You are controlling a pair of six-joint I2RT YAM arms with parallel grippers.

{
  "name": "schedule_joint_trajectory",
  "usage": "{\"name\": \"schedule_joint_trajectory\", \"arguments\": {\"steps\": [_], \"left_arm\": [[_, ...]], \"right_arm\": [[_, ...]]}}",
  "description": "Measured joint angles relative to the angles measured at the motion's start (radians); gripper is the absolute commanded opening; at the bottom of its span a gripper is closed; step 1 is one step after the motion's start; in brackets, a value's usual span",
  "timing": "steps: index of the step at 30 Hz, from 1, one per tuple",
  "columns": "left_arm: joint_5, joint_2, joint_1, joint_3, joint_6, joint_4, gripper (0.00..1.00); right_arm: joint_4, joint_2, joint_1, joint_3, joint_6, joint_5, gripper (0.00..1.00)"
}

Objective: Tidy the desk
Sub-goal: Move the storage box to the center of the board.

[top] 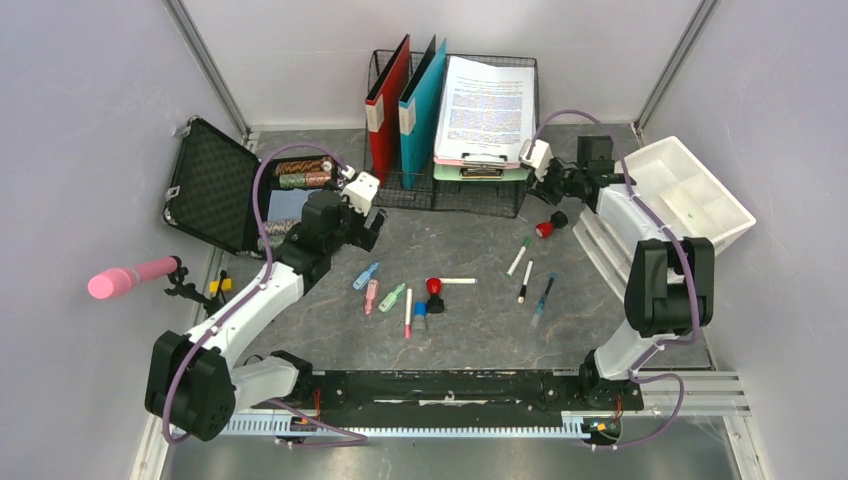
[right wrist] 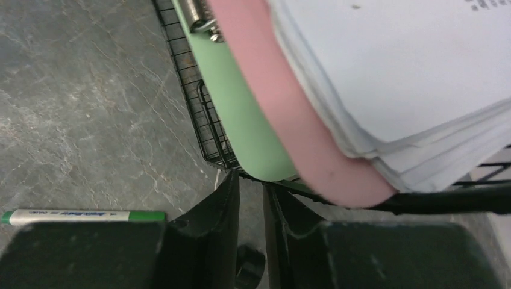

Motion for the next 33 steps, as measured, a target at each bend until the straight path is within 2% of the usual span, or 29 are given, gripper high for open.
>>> {"name": "schedule_joint_trajectory", "arguments": {"steps": [7, 12, 16, 21, 23, 26, 31, 33], "left_arm": [[-0.011, -0.006, 0.0, 0.0, 0.0, 0.0, 1.0], [-0.012, -0.006, 0.002, 0.0, 0.0, 0.0, 1.0], [-0.012, -0.006, 0.002, 0.0, 0.0, 0.0, 1.0], [-0.012, -0.006, 0.002, 0.0, 0.0, 0.0, 1.0], [-0.012, -0.006, 0.002, -0.001, 0.0, 0.0, 1.0], [-0.012, -0.006, 0.002, -0.001, 0.0, 0.0, 1.0], [-0.011, -0.006, 0.002, -0.003, 0.0, 0.0, 1.0], [-0.011, -0.006, 0.002, -0.004, 0.0, 0.001, 1.0]], "right_arm": [[-0.106, 0.065, 0.076, 0.093, -0.15, -0.067, 0.0], [-0.162, 0.078, 0.087, 0.116, -0.233, -0.092, 0.0], [-0.201, 0.094, 0.096, 0.116, -0.225, -0.09, 0.0], [-0.129, 0.089, 0.083, 0.066, -0.127, -0.054, 0.02], [-0.097, 0.08, 0.067, 0.039, -0.08, -0.04, 0.11], [-0.065, 0.058, 0.055, 0.006, -0.029, -0.042, 0.33], [-0.007, 0.0, 0.054, -0.064, 0.059, -0.08, 0.53], [0.027, -0.018, 0.056, -0.094, 0.099, -0.1, 0.54]]}}
